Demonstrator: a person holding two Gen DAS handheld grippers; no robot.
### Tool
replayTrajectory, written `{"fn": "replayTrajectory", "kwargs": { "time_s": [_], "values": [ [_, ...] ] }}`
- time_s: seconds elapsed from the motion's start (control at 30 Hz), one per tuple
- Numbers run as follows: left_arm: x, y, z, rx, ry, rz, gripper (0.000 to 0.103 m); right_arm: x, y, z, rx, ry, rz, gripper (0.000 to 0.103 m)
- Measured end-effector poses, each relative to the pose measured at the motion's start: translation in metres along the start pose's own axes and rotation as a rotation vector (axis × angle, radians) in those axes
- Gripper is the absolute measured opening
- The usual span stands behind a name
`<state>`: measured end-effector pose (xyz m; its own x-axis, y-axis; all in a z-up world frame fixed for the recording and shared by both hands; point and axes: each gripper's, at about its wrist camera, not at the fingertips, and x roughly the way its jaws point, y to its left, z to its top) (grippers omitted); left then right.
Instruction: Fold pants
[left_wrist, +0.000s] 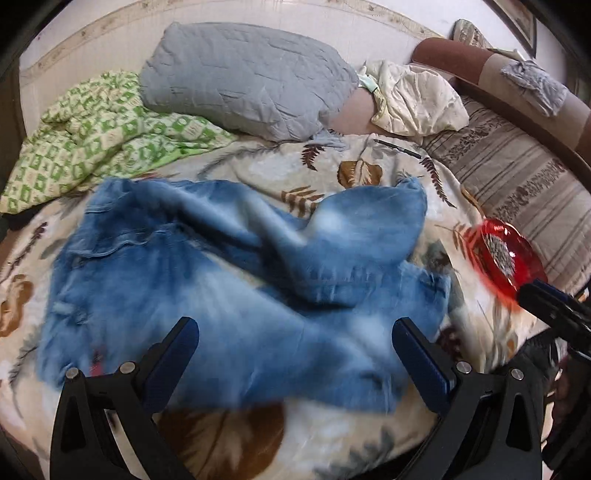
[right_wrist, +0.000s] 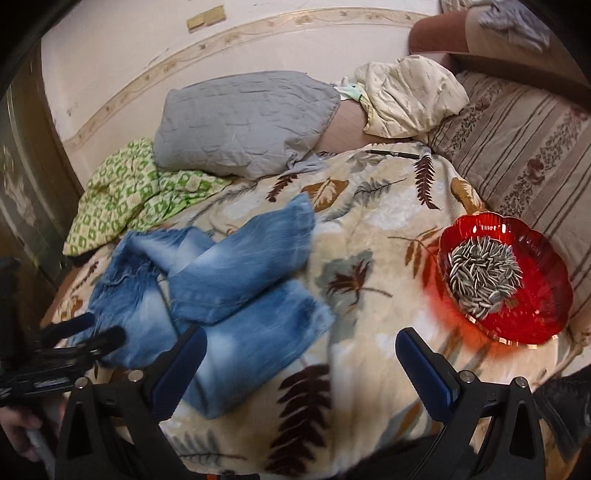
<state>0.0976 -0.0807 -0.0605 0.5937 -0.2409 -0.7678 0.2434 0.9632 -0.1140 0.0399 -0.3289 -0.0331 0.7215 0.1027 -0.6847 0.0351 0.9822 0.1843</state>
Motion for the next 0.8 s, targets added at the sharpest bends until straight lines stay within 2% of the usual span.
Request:
{"fn": "replayTrajectory", "kwargs": {
  "time_s": [0.13, 0.3, 0.4, 0.5, 0.57, 0.6, 0.67, 0.7, 0.73, 0.8],
  "values": [
    [0.032, -0.002, 0.012, -0.045, 0.058, 0.0, 0.103, 0.017, -0.019, 0.016, -0.035, -0.002, 0.049, 0.103],
    [0.058, -0.002, 0.018, -0.091, 0.088, -0.013, 0.103, 0.054, -0.016, 0.046, -0.147, 0.014, 0.108, 0.103],
    [0.071, 0.003, 0.021, -0.144, 0.105, -0.038, 0.103, 0.084, -0.016, 0.066, -0.136, 0.028, 0.145, 0.103],
    [0.08, 0.013, 0.022, -0.203, 0.115, -0.071, 0.094, 0.113, -0.018, 0.082, -0.122, 0.051, 0.19, 0.1],
    [0.086, 0.018, 0.022, -0.238, 0.129, -0.11, 0.075, 0.128, -0.017, 0.09, -0.124, 0.061, 0.213, 0.093],
    [0.088, 0.019, 0.023, -0.247, 0.138, -0.13, 0.068, 0.136, -0.017, 0.093, -0.126, 0.076, 0.227, 0.086],
    [0.099, 0.021, 0.022, -0.268, 0.181, -0.185, 0.026, 0.158, -0.013, 0.097, -0.144, 0.139, 0.266, 0.058],
    [0.099, 0.021, 0.023, -0.269, 0.186, -0.199, 0.022, 0.169, -0.01, 0.096, -0.158, 0.179, 0.295, 0.025],
    [0.099, 0.018, 0.024, -0.252, 0.177, -0.196, 0.016, 0.175, -0.007, 0.095, -0.174, 0.203, 0.307, 0.014],
    [0.094, 0.015, 0.029, -0.233, 0.148, -0.207, 0.013, 0.173, 0.003, 0.091, -0.239, 0.184, 0.314, 0.011]
  ]
}}
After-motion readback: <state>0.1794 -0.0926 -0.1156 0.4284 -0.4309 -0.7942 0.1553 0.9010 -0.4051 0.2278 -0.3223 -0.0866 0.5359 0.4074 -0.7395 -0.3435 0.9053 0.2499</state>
